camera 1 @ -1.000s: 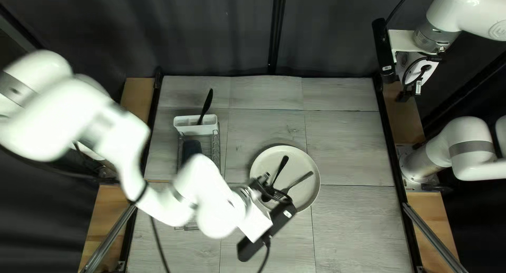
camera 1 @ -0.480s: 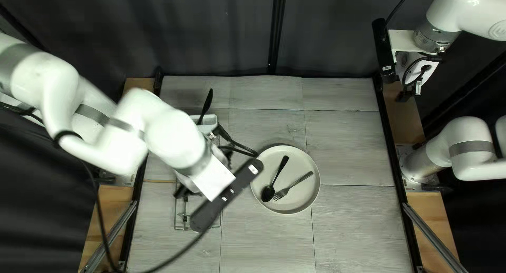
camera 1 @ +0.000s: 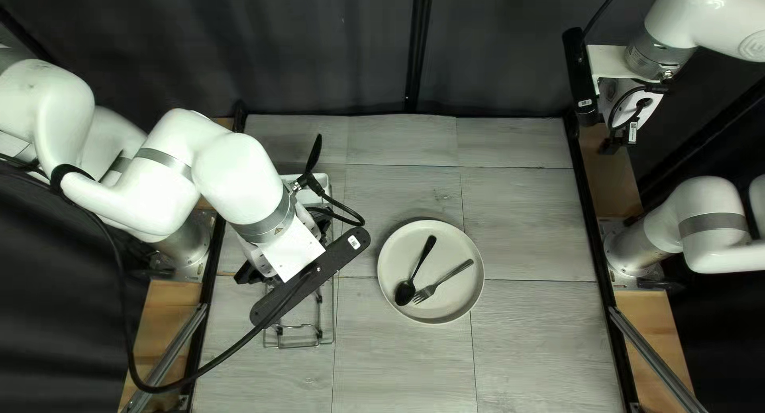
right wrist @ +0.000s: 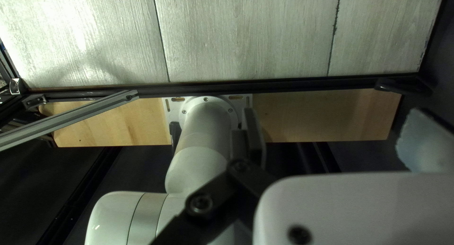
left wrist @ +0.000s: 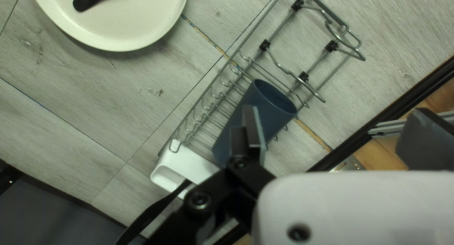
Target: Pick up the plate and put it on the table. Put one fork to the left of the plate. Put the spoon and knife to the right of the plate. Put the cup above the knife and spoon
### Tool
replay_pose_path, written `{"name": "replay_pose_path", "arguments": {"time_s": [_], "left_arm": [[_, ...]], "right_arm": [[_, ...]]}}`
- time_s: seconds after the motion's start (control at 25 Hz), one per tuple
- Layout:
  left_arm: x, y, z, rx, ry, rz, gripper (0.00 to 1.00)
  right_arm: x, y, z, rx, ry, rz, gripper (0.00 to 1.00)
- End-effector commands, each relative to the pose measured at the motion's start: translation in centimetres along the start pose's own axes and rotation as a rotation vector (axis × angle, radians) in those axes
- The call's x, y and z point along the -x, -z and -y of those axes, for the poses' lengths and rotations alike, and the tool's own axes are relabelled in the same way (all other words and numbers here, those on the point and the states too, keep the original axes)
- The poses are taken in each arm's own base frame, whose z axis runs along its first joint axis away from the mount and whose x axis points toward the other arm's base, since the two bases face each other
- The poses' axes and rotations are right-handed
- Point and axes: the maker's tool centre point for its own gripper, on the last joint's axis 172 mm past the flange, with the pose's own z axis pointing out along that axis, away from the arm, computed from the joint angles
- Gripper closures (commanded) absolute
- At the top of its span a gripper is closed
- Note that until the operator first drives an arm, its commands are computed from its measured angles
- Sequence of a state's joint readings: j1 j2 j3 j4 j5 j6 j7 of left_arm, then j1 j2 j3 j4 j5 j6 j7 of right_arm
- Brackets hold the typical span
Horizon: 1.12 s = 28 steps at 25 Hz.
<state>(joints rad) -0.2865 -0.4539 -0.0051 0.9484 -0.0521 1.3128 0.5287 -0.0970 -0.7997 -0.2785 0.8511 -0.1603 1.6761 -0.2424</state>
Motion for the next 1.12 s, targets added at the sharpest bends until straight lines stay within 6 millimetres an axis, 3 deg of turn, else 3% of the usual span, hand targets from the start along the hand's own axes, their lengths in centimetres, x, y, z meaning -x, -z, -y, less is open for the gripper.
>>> {"name": "replay_pose_path", "arguments": {"time_s": [0.04, 0.2, 0.6, 0.72, 0.88, 0.92, 1.12], "left_arm": [[0.1, -0.7, 0.2, 0.037, -0.045, 0.023, 0.00], [2.6, -2.3, -0.4, 0.143, -0.218, 0.113, 0.00], [2.6, -2.3, -0.4, 0.143, -0.218, 0.113, 0.00], [4.9, -3.1, -0.7, 0.123, -0.210, 0.134, 0.00], [9.6, -7.1, 0.0, 0.083, -0.266, 0.185, 0.00], [9.9, -7.4, 0.1, 0.080, -0.271, 0.186, 0.00], [11.8, -12.9, 1.0, 0.067, -0.303, 0.204, 0.00]], "right_arm": [[0.0, 0.0, 0.0, 0.000, 0.000, 0.000, 0.00], [0.0, 0.0, 0.0, 0.000, 0.000, 0.000, 0.00], [0.0, 0.0, 0.0, 0.000, 0.000, 0.000, 0.00], [0.0, 0.0, 0.0, 0.000, 0.000, 0.000, 0.00], [0.0, 0.0, 0.0, 0.000, 0.000, 0.000, 0.00], [0.0, 0.0, 0.0, 0.000, 0.000, 0.000, 0.00], [0.0, 0.0, 0.0, 0.000, 0.000, 0.000, 0.00]]}}
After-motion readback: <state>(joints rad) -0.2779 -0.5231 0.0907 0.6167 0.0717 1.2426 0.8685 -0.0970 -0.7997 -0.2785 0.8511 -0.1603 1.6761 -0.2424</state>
